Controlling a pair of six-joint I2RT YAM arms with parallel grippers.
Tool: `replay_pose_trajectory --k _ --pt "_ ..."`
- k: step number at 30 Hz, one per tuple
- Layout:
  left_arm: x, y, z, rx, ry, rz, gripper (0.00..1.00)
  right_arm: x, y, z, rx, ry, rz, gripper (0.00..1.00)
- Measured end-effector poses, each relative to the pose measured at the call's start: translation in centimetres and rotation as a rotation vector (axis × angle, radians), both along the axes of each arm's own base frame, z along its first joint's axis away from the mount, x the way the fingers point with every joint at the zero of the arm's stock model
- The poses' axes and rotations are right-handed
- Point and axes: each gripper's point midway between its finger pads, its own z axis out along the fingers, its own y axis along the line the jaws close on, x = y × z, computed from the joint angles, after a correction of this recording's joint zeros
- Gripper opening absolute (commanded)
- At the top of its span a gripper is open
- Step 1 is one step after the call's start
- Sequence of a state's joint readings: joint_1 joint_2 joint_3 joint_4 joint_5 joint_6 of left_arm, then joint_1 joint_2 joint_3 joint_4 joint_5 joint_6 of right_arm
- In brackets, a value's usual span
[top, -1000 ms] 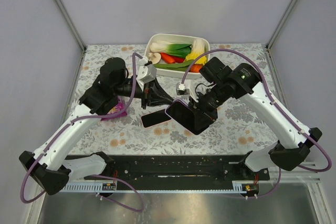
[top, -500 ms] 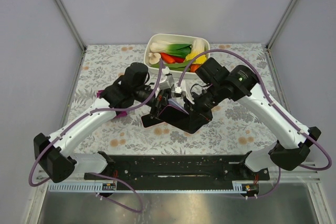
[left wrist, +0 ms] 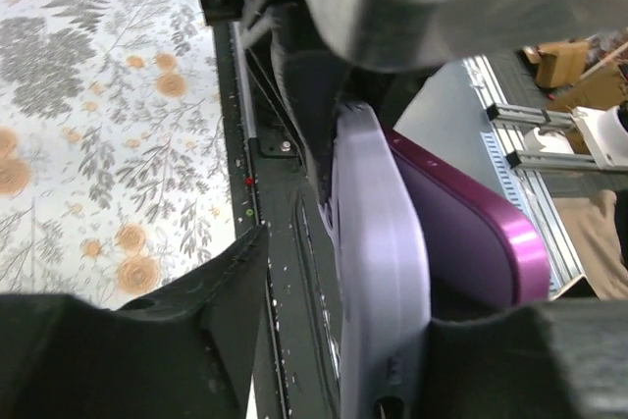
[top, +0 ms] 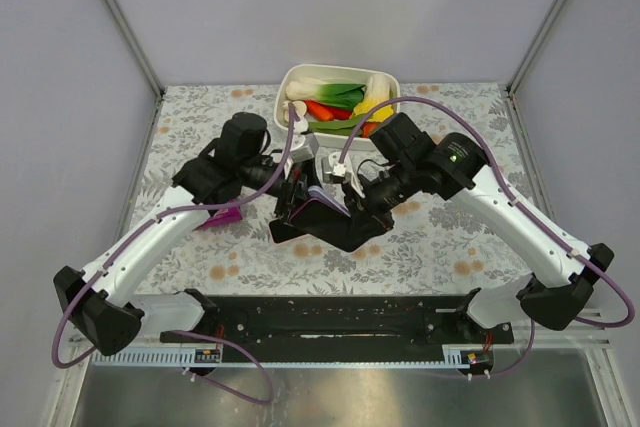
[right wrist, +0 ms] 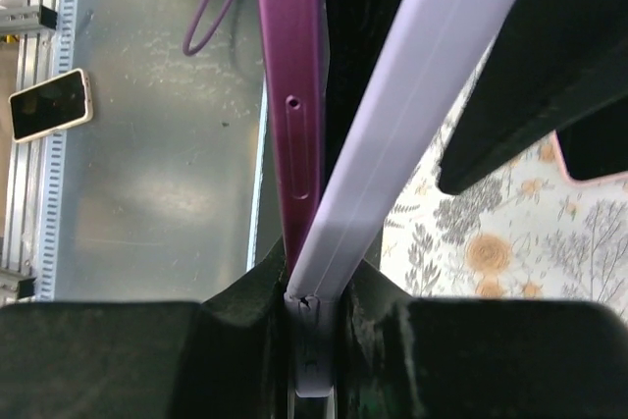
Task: Take the phone out of the phone case
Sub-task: Remove the phone case from the phone.
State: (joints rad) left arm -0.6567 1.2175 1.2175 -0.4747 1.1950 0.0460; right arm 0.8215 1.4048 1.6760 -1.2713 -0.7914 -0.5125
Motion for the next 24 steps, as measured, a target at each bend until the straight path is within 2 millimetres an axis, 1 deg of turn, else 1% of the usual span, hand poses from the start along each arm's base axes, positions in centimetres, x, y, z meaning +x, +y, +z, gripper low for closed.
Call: replay_pose_trajectory --k 1,2,3,6,9,10,11,14,18,21,24 --pt "0.2 0.2 0.2 0.006 -0.005 0.012 0.50 0.1 0.3 0.1 0.021 -0.004 0.007 0.00" --pt "0.6 0.5 0.5 0.015 -0.012 0.030 0.61 0.2 0.8 0.2 0.046 -0.011 0.013 0.00" --pt "0.8 0.8 0.9 0.018 -0.023 0.043 0.64 0.4 1.1 0.3 0.068 -0.018 0.018 0.00" --pt "2.3 1.7 2.2 0.018 -0.068 0.105 0.68 1.0 2.3 1.1 0.147 -0.057 0.037 0.00" --pt "3.3 2.4 3.3 0.014 -0.101 0.145 0.70 1.7 3.2 1.5 0.207 -0.090 0.049 0.00" --pt "3.5 2.7 3.6 0.013 -0.107 0.156 0.75 1.9 3.5 1.7 0.225 -0.100 0.053 0.00" --pt "3.7 2.9 3.8 0.013 -0.112 0.166 0.78 2.0 3.8 1.8 0.240 -0.107 0.057 0.00" --pt "4.3 3.3 4.2 0.013 -0.126 0.193 0.83 2.3 4.2 1.9 0.267 -0.122 0.066 0.00" --pt "5.1 3.9 4.4 0.013 -0.113 0.235 0.86 2.5 4.6 2.0 0.289 -0.133 0.073 0.00" --pt "6.1 4.6 5.3 -0.014 -0.103 0.296 0.88 2.8 4.8 1.8 0.299 -0.140 0.070 0.00" --pt "6.6 5.4 6.3 -0.048 -0.102 0.353 0.88 2.9 4.9 1.2 0.294 -0.129 0.067 0.00"
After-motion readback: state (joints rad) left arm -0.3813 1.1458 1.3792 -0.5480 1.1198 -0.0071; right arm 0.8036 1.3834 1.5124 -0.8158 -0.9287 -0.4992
